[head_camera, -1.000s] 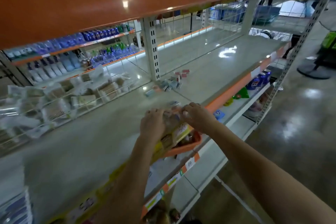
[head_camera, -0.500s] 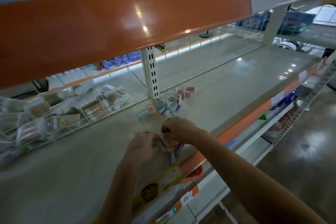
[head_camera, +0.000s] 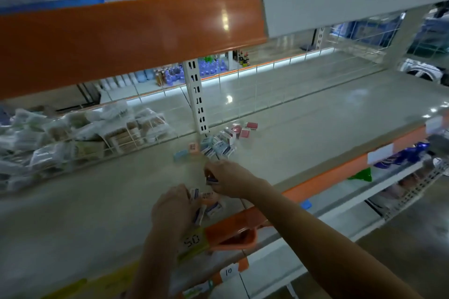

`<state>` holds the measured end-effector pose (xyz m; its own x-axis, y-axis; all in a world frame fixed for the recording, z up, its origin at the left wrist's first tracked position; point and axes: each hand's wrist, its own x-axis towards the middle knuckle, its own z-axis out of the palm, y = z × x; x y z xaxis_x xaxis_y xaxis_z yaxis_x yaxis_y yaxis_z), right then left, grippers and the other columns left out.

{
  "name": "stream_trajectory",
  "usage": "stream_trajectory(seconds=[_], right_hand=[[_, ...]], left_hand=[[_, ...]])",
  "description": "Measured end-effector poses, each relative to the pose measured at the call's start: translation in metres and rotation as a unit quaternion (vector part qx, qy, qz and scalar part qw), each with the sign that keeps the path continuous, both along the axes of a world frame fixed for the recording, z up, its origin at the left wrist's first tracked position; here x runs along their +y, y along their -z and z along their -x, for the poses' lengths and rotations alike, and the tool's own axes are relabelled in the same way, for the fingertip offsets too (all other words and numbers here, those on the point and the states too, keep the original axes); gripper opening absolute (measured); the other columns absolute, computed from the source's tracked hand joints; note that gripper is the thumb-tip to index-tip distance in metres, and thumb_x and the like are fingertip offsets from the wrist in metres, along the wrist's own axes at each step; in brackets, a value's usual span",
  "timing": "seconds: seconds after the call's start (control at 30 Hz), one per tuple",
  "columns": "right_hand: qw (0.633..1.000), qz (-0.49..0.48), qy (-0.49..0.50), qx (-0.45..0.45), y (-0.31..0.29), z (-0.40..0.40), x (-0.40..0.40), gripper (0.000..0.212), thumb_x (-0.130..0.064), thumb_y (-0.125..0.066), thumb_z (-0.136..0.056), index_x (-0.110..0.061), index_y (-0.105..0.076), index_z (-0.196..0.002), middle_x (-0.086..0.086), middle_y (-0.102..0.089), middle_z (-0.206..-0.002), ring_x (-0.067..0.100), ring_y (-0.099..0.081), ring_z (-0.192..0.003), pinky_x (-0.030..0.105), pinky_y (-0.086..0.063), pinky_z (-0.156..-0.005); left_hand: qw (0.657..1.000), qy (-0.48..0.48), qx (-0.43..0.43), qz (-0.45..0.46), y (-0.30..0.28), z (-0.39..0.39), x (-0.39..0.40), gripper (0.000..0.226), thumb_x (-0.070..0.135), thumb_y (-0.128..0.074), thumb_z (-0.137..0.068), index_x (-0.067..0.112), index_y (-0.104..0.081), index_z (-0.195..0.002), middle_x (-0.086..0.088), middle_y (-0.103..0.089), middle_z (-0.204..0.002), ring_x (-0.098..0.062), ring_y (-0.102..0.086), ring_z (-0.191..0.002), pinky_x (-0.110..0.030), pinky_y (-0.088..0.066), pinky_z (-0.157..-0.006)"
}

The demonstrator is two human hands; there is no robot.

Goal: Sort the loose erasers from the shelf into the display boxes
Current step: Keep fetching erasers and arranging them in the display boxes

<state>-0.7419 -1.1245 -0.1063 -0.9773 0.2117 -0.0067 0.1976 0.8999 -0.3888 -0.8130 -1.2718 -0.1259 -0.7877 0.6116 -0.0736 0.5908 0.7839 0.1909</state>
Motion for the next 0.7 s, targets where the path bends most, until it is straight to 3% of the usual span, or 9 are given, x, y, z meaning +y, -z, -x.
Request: stream_trajectory(seconds=[0.23,0.4,0.53,0.7], right_hand=[[0.995,0.077,-0.047,0.052,0.0,-0.014,0.009,0.029,-0.011,-0.058,-0.088,-0.016,-0.054,-0.116,0.006,-0.058,-0.115,0.019,-0.056,-0.096,0.032,-0.049,-0.085],[0.984,0.119,-0.044,0.121,-0.003,-0.017,0.007,0.024,-0.012,-0.062,-0.086,-0.015,-0.06,-0.11,0.003,-0.053,-0.118,0.015,-0.052,-0.096,0.028,-0.046,-0.087],[0.967,0.186,-0.035,0.168,-0.008,-0.008,-0.011,0.024,-0.009,-0.071,-0.079,-0.01,-0.061,-0.1,0.006,-0.06,-0.106,0.013,-0.058,-0.088,0.019,-0.047,-0.078],[0.929,0.333,-0.05,0.152,-0.022,0.015,-0.058,0.023,-0.008,-0.075,-0.076,-0.023,-0.058,-0.082,-0.006,-0.061,-0.087,0.016,-0.067,-0.084,0.029,-0.056,-0.074]], left_hand=[[0.997,-0.062,-0.014,-0.039,0.002,-0.011,0.004,0.022,0.041,-0.056,-0.09,0.022,-0.045,-0.088,-0.002,-0.058,-0.097,-0.016,-0.052,-0.083,-0.026,-0.044,-0.072],[0.993,-0.07,-0.01,-0.097,-0.005,-0.013,-0.011,0.025,0.028,-0.061,-0.086,0.017,-0.06,-0.108,-0.003,-0.058,-0.107,-0.019,-0.056,-0.095,-0.026,-0.043,-0.079],[0.982,-0.049,0.019,-0.184,-0.021,-0.014,-0.045,0.024,0.018,-0.065,-0.083,0.016,-0.064,-0.107,-0.001,-0.059,-0.102,-0.011,-0.056,-0.078,-0.018,-0.04,-0.068],[0.965,-0.03,0.048,-0.258,-0.04,-0.009,-0.109,0.02,0.013,-0.067,-0.083,0.015,-0.065,-0.103,0.002,-0.06,-0.097,-0.01,-0.061,-0.077,-0.022,-0.053,-0.071]])
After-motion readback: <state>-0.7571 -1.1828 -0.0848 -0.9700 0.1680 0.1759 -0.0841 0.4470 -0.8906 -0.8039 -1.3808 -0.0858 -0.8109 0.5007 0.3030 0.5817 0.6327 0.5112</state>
